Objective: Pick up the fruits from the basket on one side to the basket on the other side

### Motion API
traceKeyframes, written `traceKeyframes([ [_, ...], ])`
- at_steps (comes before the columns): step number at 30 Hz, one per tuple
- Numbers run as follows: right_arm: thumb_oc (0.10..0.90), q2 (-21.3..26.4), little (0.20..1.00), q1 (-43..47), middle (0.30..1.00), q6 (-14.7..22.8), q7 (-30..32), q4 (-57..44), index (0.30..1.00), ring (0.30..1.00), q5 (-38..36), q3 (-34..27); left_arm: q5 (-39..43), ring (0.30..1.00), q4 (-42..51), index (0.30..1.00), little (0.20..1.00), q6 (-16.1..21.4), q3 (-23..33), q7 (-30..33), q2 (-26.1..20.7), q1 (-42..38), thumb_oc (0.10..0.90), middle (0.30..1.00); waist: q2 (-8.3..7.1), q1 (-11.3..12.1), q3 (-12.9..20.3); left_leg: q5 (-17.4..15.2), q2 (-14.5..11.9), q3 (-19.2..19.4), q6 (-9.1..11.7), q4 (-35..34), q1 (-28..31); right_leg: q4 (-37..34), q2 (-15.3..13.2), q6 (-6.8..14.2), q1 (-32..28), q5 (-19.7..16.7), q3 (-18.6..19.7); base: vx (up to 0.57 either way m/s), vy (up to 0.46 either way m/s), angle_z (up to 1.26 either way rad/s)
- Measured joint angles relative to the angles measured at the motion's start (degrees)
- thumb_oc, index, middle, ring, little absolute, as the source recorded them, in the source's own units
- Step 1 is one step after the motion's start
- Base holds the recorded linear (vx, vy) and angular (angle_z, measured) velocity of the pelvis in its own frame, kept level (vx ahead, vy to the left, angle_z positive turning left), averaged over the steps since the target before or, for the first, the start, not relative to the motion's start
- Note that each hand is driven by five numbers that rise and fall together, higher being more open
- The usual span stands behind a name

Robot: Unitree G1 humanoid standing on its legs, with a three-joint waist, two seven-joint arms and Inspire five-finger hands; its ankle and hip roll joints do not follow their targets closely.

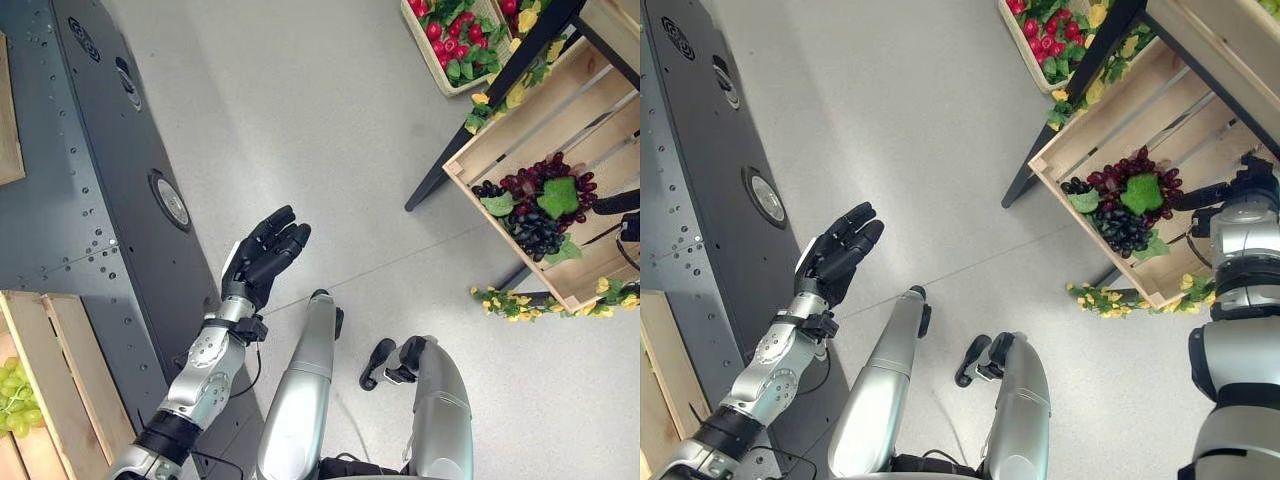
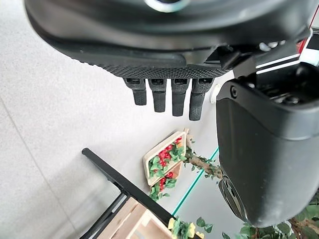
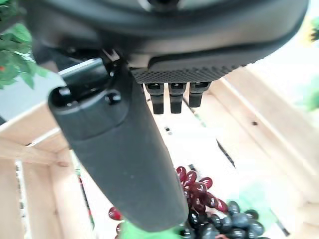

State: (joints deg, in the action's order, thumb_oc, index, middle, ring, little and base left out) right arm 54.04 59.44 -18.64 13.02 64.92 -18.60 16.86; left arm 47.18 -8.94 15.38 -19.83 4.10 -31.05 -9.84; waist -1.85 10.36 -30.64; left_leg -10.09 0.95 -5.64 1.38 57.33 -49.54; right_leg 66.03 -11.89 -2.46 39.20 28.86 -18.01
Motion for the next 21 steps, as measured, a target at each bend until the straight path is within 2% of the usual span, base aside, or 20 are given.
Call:
traceKeyframes([
  [9, 0.8, -1.4, 0.9, 0.0, 0.9, 0.6, 0.0, -0.4, 0.9, 0.9, 0.0, 0.0, 0.4, 0.9, 0.0, 0.9, 0.9, 0.2, -0.2, 0.0, 0.1, 0.0, 0.8, 0.9, 0.04, -0.1, 0.0, 0.1, -0.1, 1.4, -0.1, -1.7, 1.7, -1.1, 0.0, 0.5, -0.4, -0.3, 1.7, -0.02, 0.042, -0.06],
  [14, 0.8, -3.4, 0.9, -0.8, 0.9, 4.7, 1.5, -6.2, 0.9, 0.9, -0.4, -0.1, 0.4, 0.9, -0.1, 0.9, 0.9, 0.6, -0.1, 0.5, 0.4, 0.0, 0.8, 0.9, 0.07, -2.1, 0.0, -0.2, -0.4, 2.5, -0.6, -3.2, 3.7, -2.9, 0.0, 1.2, -2.0, -0.8, 2.4, -0.01, 0.077, -0.08],
  [17, 0.8, -6.1, 0.9, -4.5, 0.9, 8.0, 1.8, -13.6, 0.9, 0.9, -1.9, -0.2, 0.4, 0.9, -0.4, 0.9, 0.9, 0.7, -0.1, 1.1, 1.4, 0.3, 0.8, 0.9, 0.09, -2.8, 0.0, -0.3, -0.9, 4.1, -1.0, -6.6, 8.7, -6.4, 0.4, 2.0, -6.1, -1.6, 3.7, 0.06, 0.086, -0.18],
  [21, 0.8, -9.8, 0.9, -14.3, 0.9, 12.5, 1.9, -24.9, 0.9, 0.9, -1.9, -0.4, 0.1, 0.9, -0.9, 0.9, 0.9, 0.7, 0.0, 2.6, 3.3, 0.2, 0.8, 0.9, 0.09, -3.4, 0.1, -0.2, -1.2, 5.5, -1.4, -11.8, 15.6, -11.5, 0.5, 3.0, -12.2, -2.3, 4.3, 0.09, 0.049, -0.07],
])
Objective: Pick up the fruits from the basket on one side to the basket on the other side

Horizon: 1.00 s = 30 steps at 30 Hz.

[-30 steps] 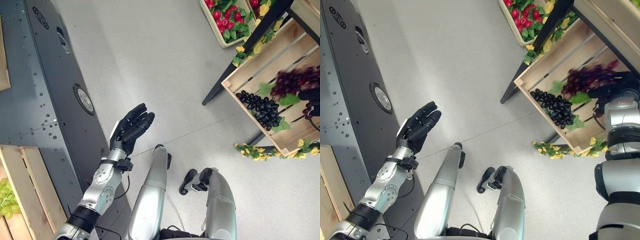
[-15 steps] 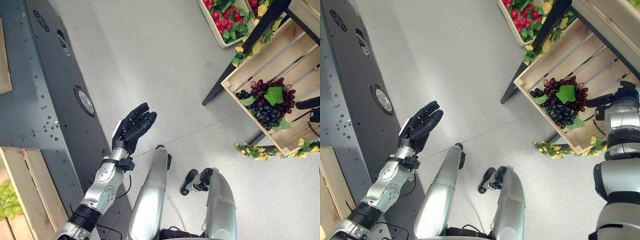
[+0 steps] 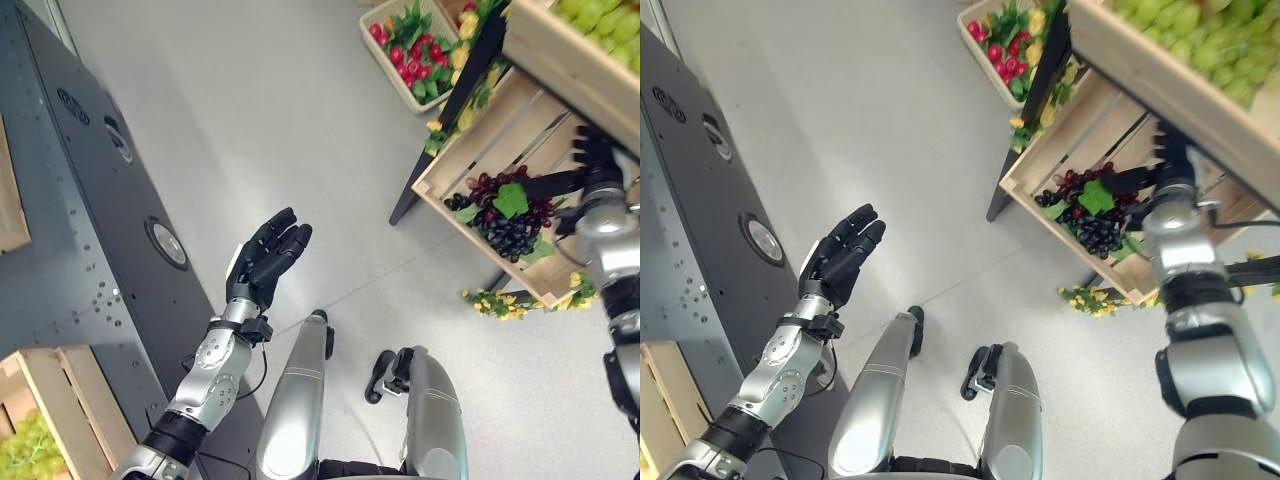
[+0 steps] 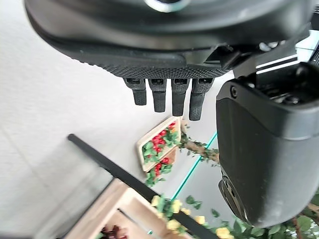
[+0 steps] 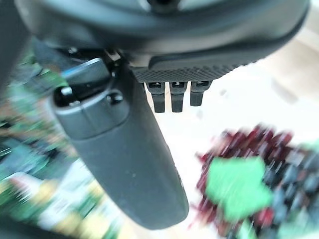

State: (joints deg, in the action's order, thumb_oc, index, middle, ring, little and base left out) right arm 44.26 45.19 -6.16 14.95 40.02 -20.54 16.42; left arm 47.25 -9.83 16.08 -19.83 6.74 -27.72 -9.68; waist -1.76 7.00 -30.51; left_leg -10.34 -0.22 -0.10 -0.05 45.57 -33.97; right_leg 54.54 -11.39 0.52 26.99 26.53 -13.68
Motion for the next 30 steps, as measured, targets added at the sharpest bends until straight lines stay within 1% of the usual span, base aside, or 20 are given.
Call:
traceKeyframes([
  [1, 0.8, -1.4, 0.9, -3.3, 0.9, 1.0, -0.1, -2.8, 0.9, 0.9, 0.1, 0.0, -0.5, 0.9, -0.2, 0.9, 0.9, 0.0, 0.0, 0.8, 0.6, -0.1, 0.8, 0.9, -0.02, 0.0, 0.0, 0.1, -0.1, 0.6, -0.2, -1.7, 1.9, -1.6, 0.0, 0.5, -1.8, -0.3, 0.1, 0.12, 0.024, -0.06],
  [3, 0.8, -4.6, 0.9, -8.2, 0.9, 2.7, -0.3, -4.8, 0.9, 0.9, 0.5, -0.1, -0.5, 0.9, -0.5, 0.9, 0.9, -0.6, 0.2, 1.5, 0.8, -0.2, 0.8, 0.9, -0.03, -0.3, 0.1, 0.1, -0.1, 1.1, -0.1, -3.8, 4.9, -4.3, 0.1, 1.0, -5.0, -0.6, 0.0, 0.11, 0.016, -0.02],
  [5, 0.8, -7.5, 0.9, -11.7, 0.9, 3.1, -0.4, -4.9, 0.9, 0.9, 1.2, 0.0, -0.6, 0.9, -1.3, 0.9, 0.9, -0.9, 0.7, 1.5, 1.0, -0.3, 0.8, 0.9, -0.03, -1.1, 0.1, 0.0, -0.2, 1.9, -0.4, -5.6, 7.4, -6.7, 0.1, 1.4, -7.7, -0.8, -0.2, 0.13, 0.007, 0.03],
  [6, 0.8, -9.0, 0.9, -14.0, 0.9, 3.1, -0.6, -5.3, 0.9, 0.9, 2.1, -0.3, -0.9, 0.9, -1.7, 0.9, 0.9, -1.4, 1.2, 1.4, 1.1, -0.2, 0.8, 0.9, -0.04, -1.4, 0.2, 0.0, -0.3, 2.2, -0.5, -6.9, 8.8, -8.4, 0.2, 1.9, -9.2, -1.1, -0.4, 0.11, 0.006, 0.03],
  [8, 0.8, -10.5, 0.9, -17.1, 0.9, 3.1, -1.3, -6.3, 0.9, 0.9, 2.1, -0.3, -2.0, 0.9, -1.9, 0.9, 0.9, -2.6, 2.0, 1.3, 1.2, -0.3, 0.8, 0.9, -0.02, -1.6, 0.2, 0.0, -0.3, 2.6, -0.6, -8.7, 10.9, -10.8, 0.5, 2.2, -11.5, -1.6, -0.4, 0.08, 0.0, -0.05],
  [10, 0.8, -12.9, 0.9, -19.0, 0.9, 3.2, -1.7, -6.8, 0.9, 0.9, 2.1, -0.2, -2.6, 0.9, -2.0, 0.9, 0.9, -3.5, 2.9, 1.3, 1.4, -0.2, 0.8, 0.9, -0.04, -2.4, 0.2, -0.1, -0.7, 3.5, -0.8, -10.6, 13.6, -13.6, 0.9, 2.8, -14.4, -2.2, -0.4, 0.09, -0.009, -0.08],
  [12, 0.8, -14.2, 0.9, -20.2, 0.9, 3.3, -2.8, -8.3, 0.9, 0.9, 2.1, -0.1, -2.6, 0.9, -2.0, 0.9, 0.9, -4.3, 3.4, 1.1, 1.8, -0.3, 0.8, 0.9, -0.06, -2.6, 0.3, 0.1, -0.8, 3.8, -0.9, -12.6, 16.0, -16.1, 1.2, 2.9, -16.7, -2.9, -0.4, 0.08, -0.016, -0.09],
  [14, 0.8, -14.5, 0.9, -21.5, 0.9, 4.4, -4.9, -10.8, 0.9, 0.9, 2.1, -0.1, -2.7, 0.9, -2.0, 0.9, 0.9, -5.4, 3.7, 0.5, 2.1, -0.2, 0.8, 0.9, -0.26, -2.6, 0.6, 0.6, -0.8, 4.1, -0.9, -15.1, 18.3, -18.7, 1.5, 3.2, -18.9, -3.6, -0.3, 0.06, -0.017, -0.07],
  [16, 0.8, -14.8, 0.9, -22.4, 0.9, 6.1, -8.2, -13.0, 0.9, 0.9, 1.8, -0.1, -3.1, 0.9, -2.0, 0.9, 0.9, -6.5, 4.3, -0.2, 2.2, -0.2, 0.8, 0.9, -0.81, -2.6, 1.0, 1.5, -0.8, 4.3, -0.8, -18.0, 21.0, -21.8, 2.0, 3.3, -21.4, -4.7, -0.5, 0.05, -0.016, -0.01],
  [19, 0.8, -16.5, 0.9, -24.2, 0.9, 9.1, -12.2, -14.6, 0.9, 0.9, 1.6, -0.1, -4.5, 0.9, -2.1, 0.9, 0.9, -7.6, 5.0, -0.5, 2.2, 0.6, 0.8, 0.9, -1.76, -2.5, 4.5, 2.8, -0.9, 4.3, -0.7, -22.0, 23.3, -26.5, 2.8, 3.4, -24.1, -6.3, -1.0, 0.07, -0.017, 0.03],
  [20, 0.8, -17.0, 0.9, -24.6, 0.9, 9.7, -12.7, -14.6, 0.9, 0.9, 1.6, -0.1, -4.8, 0.9, -2.1, 0.9, 0.9, -7.7, 5.0, -0.5, 2.3, 0.8, 0.8, 0.9, -1.86, -2.5, 5.1, 2.8, -0.8, 4.2, -0.7, -22.7, 24.1, -27.6, 2.9, 3.6, -25.1, -6.4, -1.1, 0.06, -0.025, 0.04],
  [22, 0.8, -18.7, 0.9, -26.5, 0.9, 11.0, -14.1, -14.7, 0.9, 0.9, 1.5, 0.1, -4.9, 0.9, -2.4, 0.9, 0.9, -7.7, 5.0, -0.6, 2.6, 2.0, 0.8, 0.9, -1.93, -2.4, 8.1, 2.9, -0.7, 4.2, -0.7, -24.5, 25.5, -30.4, 3.3, 3.8, -26.9, -7.1, -1.3, 0.05, -0.031, 0.02],
  [23, 0.8, -20.3, 0.9, -28.4, 0.9, 11.8, -15.2, -14.7, 0.9, 0.9, -0.1, 0.1, -5.0, 0.9, -3.0, 0.9, 0.9, -7.7, 5.3, -1.1, 2.8, 3.3, 0.8, 0.9, -1.95, -2.4, 10.5, 3.3, -0.6, 4.1, -0.7, -26.2, 26.5, -32.8, 3.6, 3.8, -28.2, -8.0, -1.4, 0.04, -0.044, 0.01],
  [25, 0.8, -23.3, 0.9, -33.4, 0.9, 13.1, -17.3, -15.7, 0.9, 0.9, -1.3, 0.0, -7.5, 0.9, -4.2, 0.9, 0.9, -7.7, 6.5, -2.0, 3.4, 6.2, 0.8, 0.9, -1.96, -2.6, 13.7, 4.2, -0.3, 3.9, -0.8, -29.8, 29.2, -37.5, 4.2, 4.0, -31.3, -9.5, -1.2, 0.03, -0.064, 0.05],
  [26, 0.8, -24.0, 0.9, -35.0, 0.9, 13.1, -18.1, -16.1, 0.9, 0.9, -2.2, 0.3, -8.4, 0.9, -4.5, 0.9, 0.9, -7.7, 6.9, -2.2, 3.6, 7.2, 0.8, 0.9, -1.86, -2.7, 14.7, 4.3, -0.2, 3.8, -0.8, -30.6, 29.6, -38.5, 4.3, 3.9, -31.7, -9.8, -1.2, 0.01, -0.099, 0.08],
  [27, 0.8, -25.1, 0.9, -37.9, 0.9, 13.1, -20.0, -16.4, 0.9, 0.9, -2.5, 0.4, -9.5, 0.9, -4.7, 0.9, 0.9, -7.7, 7.4, -2.6, 3.7, 8.8, 0.8, 0.9, -1.81, -2.7, 16.3, 4.6, 0.1, 3.6, -0.8, -31.8, 29.9, -39.9, 4.4, 4.2, -32.2, -10.1, -1.1, -0.01, -0.131, 0.11],
  [29, 0.8, -25.9, 0.9, -41.6, 0.9, 12.8, -22.5, -16.4, 0.9, 0.9, -2.5, 0.7, -10.5, 0.9, -4.9, 0.9, 0.9, -8.0, 8.0, -3.1, 3.7, 10.7, 0.8, 0.9, -1.75, -2.7, 17.6, 5.4, 0.4, 3.3, -0.9, -33.6, 30.4, -41.4, 4.6, 4.3, -32.8, -10.5, -0.9, -0.03, -0.182, 0.17],
  [30, 0.8, -26.7, 0.9, -44.1, 0.9, 12.5, -23.7, -16.4, 0.9, 0.9, -2.4, 0.8, -10.5, 0.9, -5.0, 0.9, 0.9, -8.1, 9.1, -3.7, 3.9, 12.4, 0.8, 0.9, -1.5, -2.6, 17.9, 6.4, 0.4, 2.5, -0.9, -35.5, 31.3, -41.8, 5.0, 3.6, -33.2, -11.1, -0.7, -0.05, -0.245, 0.33],
])
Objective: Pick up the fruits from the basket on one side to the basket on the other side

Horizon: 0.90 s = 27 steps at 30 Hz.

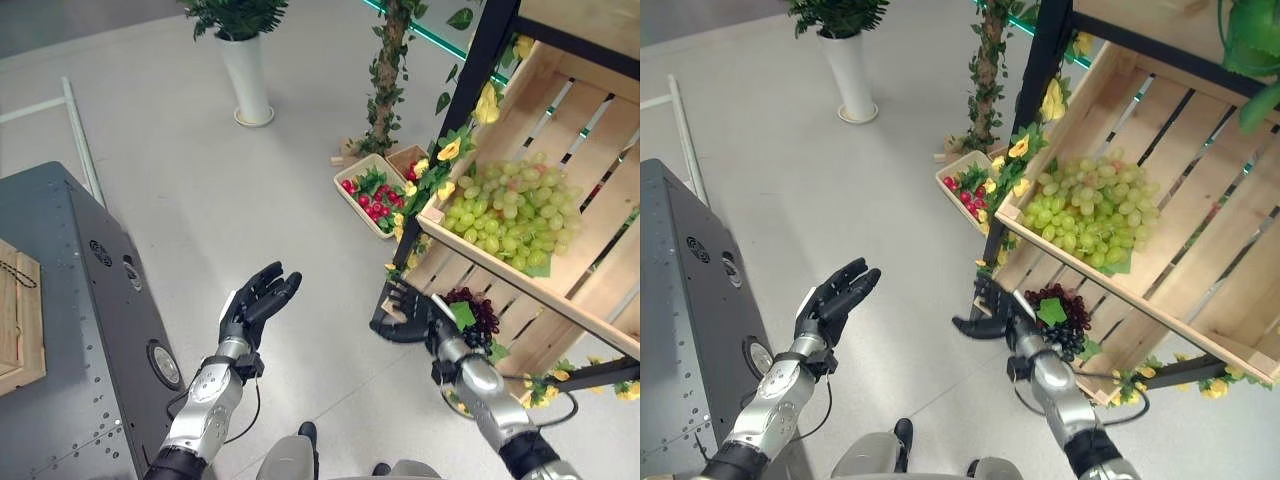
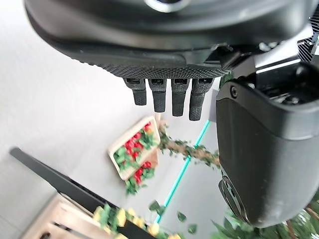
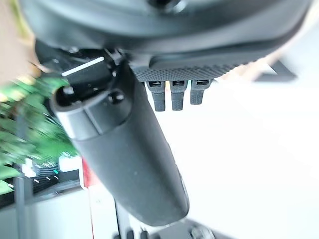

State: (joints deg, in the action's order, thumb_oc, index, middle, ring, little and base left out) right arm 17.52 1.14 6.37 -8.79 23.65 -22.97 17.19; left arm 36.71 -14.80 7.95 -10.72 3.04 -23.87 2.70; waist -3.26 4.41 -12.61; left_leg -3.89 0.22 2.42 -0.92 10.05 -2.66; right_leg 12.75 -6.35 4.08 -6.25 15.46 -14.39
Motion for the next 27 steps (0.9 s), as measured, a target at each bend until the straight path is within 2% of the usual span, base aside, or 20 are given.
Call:
traceKeyframes([
  [3, 0.8, -0.1, 0.9, -3.1, 0.9, -1.0, -0.9, 1.8, 0.9, 0.9, 0.0, 1.4, 0.1, 0.9, -2.7, 0.9, 0.9, -0.3, 1.2, -0.7, 0.9, 0.8, 0.8, 0.9, 1.2, -0.4, 0.3, 3.0, -0.7, -4.0, 0.7, -4.7, 2.2, 0.6, 0.8, -1.1, -0.2, -0.4, -0.4, -0.08, -0.199, 0.46],
  [4, 0.8, -0.1, 0.9, -3.3, 0.9, -1.5, -0.9, 2.0, 0.9, 0.9, 0.0, 2.0, 0.1, 0.9, -2.7, 0.9, 0.9, -0.4, 1.7, -0.7, 0.9, 1.4, 0.8, 0.9, 1.05, -0.2, 0.6, 3.8, -0.7, -4.3, 1.1, -5.8, 2.2, -3.0, 1.0, -1.5, -0.6, -1.1, -0.1, -0.17, -0.187, 0.44],
  [5, 0.8, -0.3, 0.9, -3.2, 0.9, -1.7, -0.7, 2.0, 0.9, 0.9, 0.0, 2.3, 0.2, 0.9, -2.9, 0.9, 0.9, -0.5, 2.7, -0.5, 1.8, 2.2, 0.8, 0.9, 1.47, 0.4, 0.9, 5.4, -1.1, -5.3, 1.8, -7.5, 1.9, -8.2, 2.3, 0.1, -2.3, -4.1, -0.6, -0.19, -0.104, 0.41],
  [6, 0.8, 0.0, 0.9, -3.0, 0.9, -1.8, -0.5, 2.1, 0.9, 0.9, 0.1, 2.2, 0.4, 0.9, -2.9, 0.9, 0.9, -0.6, 2.6, -0.3, 2.4, 2.8, 0.8, 0.9, 2.19, 1.2, 1.2, 7.1, -1.4, -5.6, 2.2, -9.5, 1.8, -11.6, 3.6, -0.5, -3.4, -6.2, -1.6, -0.2, -0.107, 0.59],
  [8, 0.8, 0.5, 0.9, -2.8, 0.9, -1.8, 1.0, 2.0, 0.9, 0.9, 0.1, 2.0, 1.3, 0.9, -2.9, 0.9, 0.9, -1.3, 2.0, -0.5, 3.4, 2.9, 0.8, 0.9, 2.98, 0.9, 1.2, 9.7, -1.5, -4.3, 1.8, -11.3, 1.0, -13.7, 4.1, -1.0, -4.1, -7.3, -5.2, -0.14, -0.034, 0.86],
  [11, 0.8, 2.8, 0.9, -2.7, 0.9, -1.8, 3.2, 2.0, 0.9, 0.9, 0.0, 2.2, 1.3, 0.9, -4.2, 0.9, 0.9, -1.5, -0.5, -1.1, 5.0, 2.9, 0.8, 0.9, 4.5, 1.1, 1.2, 11.3, -1.9, 6.5, -1.1, -12.5, -0.1, -11.9, 5.0, -2.3, -4.6, -6.5, -11.1, -0.12, 0.046, 0.98],
  [12, 0.8, 2.6, 0.9, -2.6, 0.9, -1.8, 3.9, 2.2, 0.9, 0.9, 0.0, 2.1, 1.3, 0.9, -4.6, 0.9, 0.9, -1.5, -0.9, -1.1, 4.9, 2.7, 0.8, 0.9, 3.84, 0.9, 1.0, 9.7, -2.7, 10.5, -1.3, -11.4, 0.0, -11.7, 4.2, -2.7, -4.6, -6.3, -12.2, -0.04, 0.205, 0.87],
  [13, 0.8, 1.8, 0.9, -2.3, 0.9, -1.6, 4.9, 2.7, 0.9, 0.9, -0.1, 1.8, 1.2, 0.9, -6.2, 0.9, 0.9, -1.6, -1.3, -1.1, 4.7, 2.0, 0.8, 0.9, 1.47, 0.1, 0.2, 7.0, -3.0, 17.0, -1.9, -5.5, -0.6, -11.7, 1.7, -2.3, -5.1, -6.1, -14.7, 0.01, 0.269, 0.86],
  [14, 0.8, 1.2, 0.9, -2.5, 0.9, -1.2, 5.6, 2.8, 0.9, 0.9, -0.1, 1.7, 1.2, 0.9, -7.7, 0.9, 0.9, -1.6, -1.4, -1.1, 4.8, 2.1, 0.8, 0.9, 0.03, -0.7, 0.5, 6.9, -2.3, 19.4, -1.9, -2.3, 0.4, -11.7, -0.3, -2.0, -5.4, -6.2, -16.1, 0.01, 0.296, 0.85],
  [15, 0.8, 1.5, 0.9, -2.4, 0.9, -0.5, 5.8, 2.8, 0.9, 0.9, -0.2, 1.6, 1.2, 0.9, -8.5, 0.9, 0.9, -1.6, -1.5, -0.9, 5.1, 2.1, 0.8, 0.9, 0.65, -2.1, 0.9, 6.4, -2.4, 19.8, -1.0, -3.5, 2.1, -11.7, -0.5, -0.9, -5.9, -6.6, -16.4, 0.0, 0.226, 0.65],
  [16, 0.8, 1.4, 0.9, -2.3, 0.9, -0.1, 6.1, 2.7, 0.9, 0.9, -0.5, 1.5, 1.2, 0.9, -8.5, 0.9, 0.9, -1.7, -1.6, -0.8, 5.3, 2.1, 0.8, 0.9, 2.07, -2.8, 1.2, 6.3, -2.7, 19.3, -0.8, -4.5, 3.3, -11.6, 0.0, -0.5, -5.8, -6.9, -16.5, -0.03, 0.189, 0.62],
  [17, 0.8, 2.0, 0.9, -2.2, 0.9, 0.1, 7.0, 2.5, 0.9, 0.9, -2.5, 1.1, 1.2, 0.9, -8.5, 0.9, 0.9, -1.7, -2.2, -0.4, 5.5, 1.1, 0.8, 0.9, 4.89, -3.9, 1.8, 4.9, -2.8, 16.1, -0.3, -9.3, 4.6, -11.0, 1.2, 0.0, -4.8, -7.1, -17.1, -0.04, 0.145, 0.54],
  [19, 0.8, 1.4, 0.9, -1.8, 0.9, 0.1, 7.5, 2.6, 0.9, 0.9, -5.5, 1.1, 0.4, 0.9, -7.5, 0.9, 0.9, -1.6, -2.4, 1.1, 5.3, -1.9, 0.8, 0.9, 5.02, -3.4, 1.8, 7.9, -1.0, 13.1, -1.6, -13.2, 4.1, -9.9, 0.3, 0.7, -2.3, -7.4, -16.1, -0.02, 0.17, 0.52],
  [21, 0.8, 0.2, 0.9, -1.7, 0.9, 0.1, 6.5, 2.7, 0.9, 0.9, -7.0, 1.3, -0.6, 0.9, -6.5, 0.9, 0.9, -1.3, -2.2, 1.7, 5.2, -3.4, 0.8, 0.9, 5.01, -3.1, 1.8, 9.2, 0.0, 11.9, -2.8, -15.1, 3.8, -9.3, -0.5, 1.0, -1.5, -7.6, -15.3, 0.03, 0.213, 0.43],
  [24, 0.8, -1.8, 0.9, -1.5, 0.9, 0.1, 4.9, 2.6, 0.9, 0.9, -7.0, 1.7, -1.1, 0.9, -6.1, 0.9, 0.9, -1.3, -2.0, 2.0, 5.0, -2.8, 0.8, 0.9, 5.57, -1.7, 1.6, 8.3, 1.2, 11.6, -3.9, -15.1, 4.6, -6.1, -2.0, 0.9, -0.9, -7.5, -14.2, 0.07, 0.247, 0.09],
  [26, 0.8, -2.2, 0.9, -1.4, 0.9, 0.1, 4.2, 2.6, 0.9, 0.9, -7.2, 1.6, -2.8, 0.9, -6.1, 0.9, 0.9, -1.3, -2.1, 1.7, 4.9, -2.5, 0.8, 0.9, 7.53, -2.0, 0.7, 8.0, 1.4, 9.1, -5.4, -15.3, 5.8, 5.5, -4.6, 0.7, 2.4, -7.4, -13.7, 0.09, 0.195, 0.33],
  [27, 0.8, -2.2, 0.9, -2.4, 0.9, 0.1, 3.3, 2.4, 0.9, 0.9, -7.2, 1.8, -4.6, 0.9, -6.2, 0.9, 0.9, -1.3, -2.4, 1.2, 4.7, -2.0, 0.8, 0.9, 7.67, -2.3, 0.6, 7.6, 2.6, 7.0, -6.4, -14.5, 6.7, 18.6, -8.3, 0.5, 8.0, -6.7, -9.5, 0.06, -0.02, 0.63],
])
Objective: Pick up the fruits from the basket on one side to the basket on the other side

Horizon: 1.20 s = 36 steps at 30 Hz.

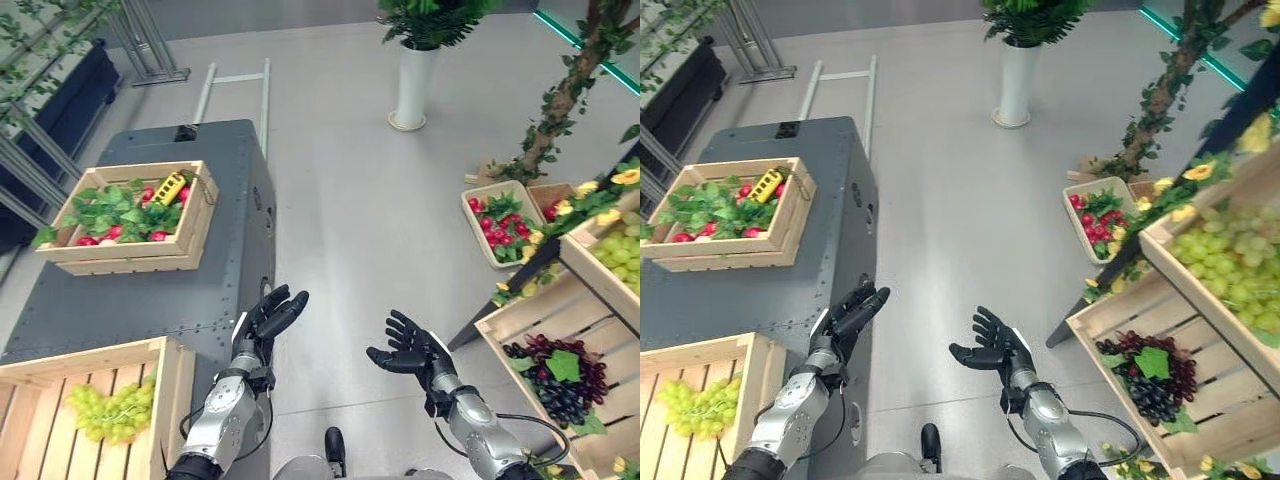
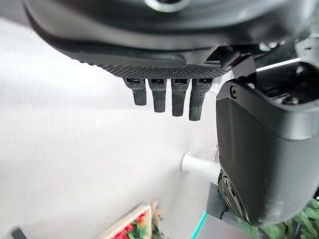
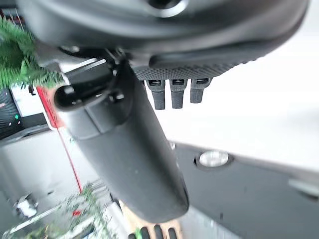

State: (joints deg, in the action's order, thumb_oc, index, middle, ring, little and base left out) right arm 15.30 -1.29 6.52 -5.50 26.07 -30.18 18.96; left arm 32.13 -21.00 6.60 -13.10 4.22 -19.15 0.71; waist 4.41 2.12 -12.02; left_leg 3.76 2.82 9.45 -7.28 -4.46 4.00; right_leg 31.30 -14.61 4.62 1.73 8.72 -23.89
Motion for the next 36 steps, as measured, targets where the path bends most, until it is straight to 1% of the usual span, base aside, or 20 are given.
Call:
traceKeyframes([
  [1, 0.8, -0.1, 0.9, -1.0, 0.9, 0.0, -0.2, -0.2, 0.9, 0.9, 0.0, 0.5, -0.6, 0.9, 0.0, 0.9, 0.9, 0.0, -0.1, -0.3, -0.5, 0.5, 0.8, 0.9, -0.43, -0.5, 0.3, 0.0, 1.2, -2.1, -0.2, -0.1, 0.4, 4.1, -0.6, -0.4, 2.7, 0.6, 3.5, 0.05, -0.034, 0.72],
  [2, 0.8, -0.1, 0.9, -1.6, 0.9, 0.0, -0.2, -0.6, 0.9, 0.9, 0.0, 0.8, -1.0, 0.9, 0.0, 0.9, 0.9, 0.0, -0.1, -0.5, -0.8, 0.5, 0.8, 0.9, -0.49, -1.0, 0.3, 0.2, 1.6, -4.1, -0.6, -0.1, 0.4, 3.5, 0.7, -0.3, 3.9, 0.6, 6.5, 0.07, -0.062, 1.16],
  [3, 0.8, 0.1, 0.9, -2.3, 0.9, 0.0, -0.2, -1.5, 0.9, 0.9, 0.0, 1.4, -1.0, 0.9, 0.0, 0.9, 0.9, -0.2, -0.4, -1.5, -2.2, 0.1, 0.8, 0.9, -0.32, -2.1, 0.1, 1.0, 2.2, -8.2, -1.0, -0.1, -0.2, -0.4, 4.3, -0.4, 5.5, 0.6, 11.2, 0.12, -0.108, 1.32],
  [5, 0.8, 0.2, 0.9, -2.4, 0.9, 0.0, -0.2, -1.7, 0.9, 0.9, 0.0, 1.8, -1.0, 0.9, 0.0, 0.9, 0.9, -0.3, -0.6, -2.5, -3.3, -0.4, 0.8, 0.9, -0.71, -2.6, -0.3, 1.2, 2.7, -9.5, -0.9, -0.4, -0.5, -7.8, 6.7, -0.5, 7.0, 0.3, 13.0, 0.14, -0.121, 1.24],
  [6, 0.8, 0.2, 0.9, -2.6, 0.9, 0.0, -0.1, -1.5, 0.9, 0.9, -0.2, 1.8, -1.5, 0.9, -0.6, 0.9, 0.9, -0.4, -0.7, -2.9, -3.4, -0.4, 0.8, 0.9, -0.6, -2.7, -0.4, 1.1, 3.3, -12.0, -0.9, -0.3, -0.1, -13.9, 9.0, -0.2, 7.4, 0.1, 17.3, 0.1, -0.102, 0.98],
  [8, 0.8, 0.0, 0.9, -2.5, 0.9, 0.2, 0.1, -1.5, 0.9, 0.9, -1.9, 1.8, -3.5, 0.9, -1.5, 0.9, 0.9, -0.4, -2.0, -3.9, -3.9, -1.3, 0.8, 0.9, -0.35, -4.1, -0.6, 1.2, 3.7, -15.4, -0.9, -0.3, -0.1, -21.6, 11.8, 1.3, 7.7, -1.0, 25.9, 0.18, -0.208, 1.51],
  [9, 0.8, 0.0, 0.9, -2.5, 0.9, 0.3, 0.8, -1.3, 0.9, 0.9, -2.2, 1.8, -4.7, 0.9, -2.5, 0.9, 0.9, -0.5, -4.0, -4.5, -4.1, -2.3, 0.8, 0.9, -0.55, -4.6, -0.5, 1.2, 4.6, -19.9, -0.9, 0.2, 0.1, -24.7, 13.8, 1.8, 7.8, -2.4, 33.3, 0.17, -0.231, 1.68],
  [10, 0.8, -0.1, 0.9, -2.6, 0.9, 0.3, 1.2, -1.2, 0.9, 0.9, -2.4, 1.7, -5.2, 0.9, -2.6, 0.9, 0.9, -0.7, -5.3, -4.9, -4.3, -2.7, 0.8, 0.9, -0.66, -4.8, -0.4, 1.1, 4.7, -21.6, -1.0, 0.1, 0.4, -26.5, 13.9, 1.5, 7.5, -3.5, 34.8, 0.15, -0.229, 1.64],
  [11, 0.8, -0.4, 0.9, -2.4, 0.9, 0.5, 1.8, -0.8, 0.9, 0.9, -2.4, 1.7, -6.0, 0.9, -2.5, 0.9, 0.9, -0.7, -7.1, -6.6, -4.6, -2.8, 0.8, 0.9, -1.6, -4.7, -0.1, 0.8, 5.4, -23.7, -1.2, -0.3, 1.1, -28.5, 13.8, 0.7, 7.3, -6.0, 34.3, 0.14, -0.194, 1.3],
  [12, 0.8, -0.6, 0.9, -2.3, 0.9, 0.7, 1.9, -0.3, 0.9, 0.9, -2.5, 1.6, -6.3, 0.9, -2.5, 0.9, 0.9, -0.7, -7.9, -7.4, -4.6, -2.5, 0.8, 0.9, -2.24, -4.6, 0.3, 0.7, 5.7, -24.0, -0.7, -0.3, 1.6, -29.3, 13.5, 0.4, 6.9, -7.5, 34.2, 0.16, -0.224, 1.41],
  [13, 0.8, -0.6, 0.9, -2.1, 0.9, 0.9, 2.0, 0.5, 0.9, 0.9, -2.5, 1.5, -6.7, 0.9, -2.5, 0.9, 0.9, -0.7, -8.9, -8.1, -4.3, -1.7, 0.8, 0.9, -2.87, -4.6, 0.6, -0.1, 5.8, -23.3, -0.1, -0.3, 2.6, -28.8, 12.8, 0.5, 5.8, -11.6, 33.2, 0.18, -0.236, 0.99],
  [14, 0.8, -0.5, 0.9, -2.0, 0.9, 0.9, 2.2, 0.9, 0.9, 0.9, -2.5, 1.5, -6.8, 0.9, -2.4, 0.9, 0.9, -0.7, -9.1, -8.5, -4.1, -1.0, 0.8, 0.9, -3.17, -4.2, 0.8, -0.7, 5.8, -22.9, 0.2, -0.3, 3.2, -28.8, 12.3, 0.9, 5.2, -14.1, 32.5, 0.2, -0.244, 0.96],
  [15, 0.8, -0.2, 0.9, -1.5, 0.9, 0.8, 2.4, 1.4, 0.9, 0.9, -3.6, 1.3, -6.8, 0.9, -2.2, 0.9, 0.9, -0.8, -9.0, -9.1, -3.5, 0.4, 0.8, 0.9, -2.22, -4.1, 1.1, -1.9, 4.5, -23.0, 1.1, 0.1, 3.6, -29.7, 12.8, 0.2, 3.4, -13.6, 30.9, 0.21, -0.243, 0.74],
  [16, 0.8, -0.3, 0.9, -1.4, 0.9, 0.8, 2.4, 1.2, 0.9, 0.9, -5.1, 0.6, -6.8, 0.9, -1.4, 0.9, 0.9, -0.8, -8.8, -9.8, -3.8, 1.4, 0.8, 0.9, -1.98, -4.0, 1.3, -2.6, 3.2, -22.8, 1.8, 0.2, 3.9, -31.6, 13.4, -0.5, 1.6, -13.8, 29.2, 0.18, -0.215, 0.68],
  [20, 0.8, 0.3, 0.9, 0.4, 0.9, 0.9, 3.1, 1.2, 0.9, 0.9, -6.4, -0.8, -7.1, 0.9, 0.7, 0.9, 0.9, -0.8, -8.4, -11.1, -4.0, 1.5, 0.8, 0.9, -2.07, -2.6, 1.4, -4.0, 0.3, -20.8, 3.5, 0.1, 4.7, -36.2, 15.3, -2.9, -2.4, -14.4, 25.7, 0.14, -0.211, 0.37],
  [24, 0.8, 1.7, 0.9, 1.4, 0.9, 0.9, 3.5, 1.2, 0.9, 0.9, -6.4, -0.7, -7.2, 0.9, 3.2, 0.9, 0.9, -0.7, -8.0, -11.4, -3.9, 1.4, 0.8, 0.9, -2.07, -2.6, 1.4, -4.6, -0.8, -20.2, 4.4, 0.1, 5.8, -36.4, 16.3, -4.4, -4.2, -13.3, 23.3, 0.11, -0.166, 0.31],
  [31, 0.8, 1.8, 0.9, 0.8, 0.9, 0.6, 3.4, 1.2, 0.9, 0.9, -6.3, -0.6, -7.2, 0.9, 6.8, 0.9, 0.9, -0.7, -5.8, -10.1, -3.8, 2.1, 0.8, 0.9, -1.73, 0.3, 1.3, -4.9, -1.6, -20.3, 5.1, 0.5, 5.2, -36.4, 16.7, -5.3, -5.4, -12.3, 20.0, 0.07, -0.084, 0.26],
  [33, 0.8, 1.9, 0.9, 0.1, 0.9, 0.6, 3.5, 0.9, 0.9, 0.9, -6.3, -0.6, -7.1, 0.9, 6.8, 0.9, 0.9, -0.6, -5.8, -10.2, -3.9, 2.0, 0.8, 0.9, -1.58, -0.5, 1.2, -5.5, -2.5, -17.4, 5.6, 0.5, 3.7, -36.4, 15.9, -5.4, -5.5, -12.5, 17.3, -0.02, 0.046, 0.79],
  [34, 0.8, 2.0, 0.9, -1.2, 0.9, 0.7, 4.1, 0.0, 0.9, 0.9, -6.3, -0.7, -7.1, 0.9, 6.6, 0.9, 0.9, -0.7, -6.6, -10.6, -4.1, 1.0, 0.8, 0.9, -2.29, -1.6, 0.9, -7.3, -4.4, -8.9, 6.9, 0.9, 2.7, -36.4, 14.4, -5.3, -5.7, -12.2, 13.4, 0.0, 0.058, 1.57],
  [36, 0.8, 2.0, 0.9, -2.8, 0.9, 0.8, 6.2, 0.0, 0.9, 0.9, -6.6, -0.8, -7.7, 0.9, 6.3, 0.9, 0.9, -0.6, -9.3, -10.9, -4.2, -2.2, 0.8, 0.9, -4.09, -4.5, -0.1, -7.3, -7.3, 2.1, 8.1, 7.5, -0.8, -36.4, 10.6, -4.8, -6.8, -10.7, 5.1, 0.01, 0.057, 2.01],
])
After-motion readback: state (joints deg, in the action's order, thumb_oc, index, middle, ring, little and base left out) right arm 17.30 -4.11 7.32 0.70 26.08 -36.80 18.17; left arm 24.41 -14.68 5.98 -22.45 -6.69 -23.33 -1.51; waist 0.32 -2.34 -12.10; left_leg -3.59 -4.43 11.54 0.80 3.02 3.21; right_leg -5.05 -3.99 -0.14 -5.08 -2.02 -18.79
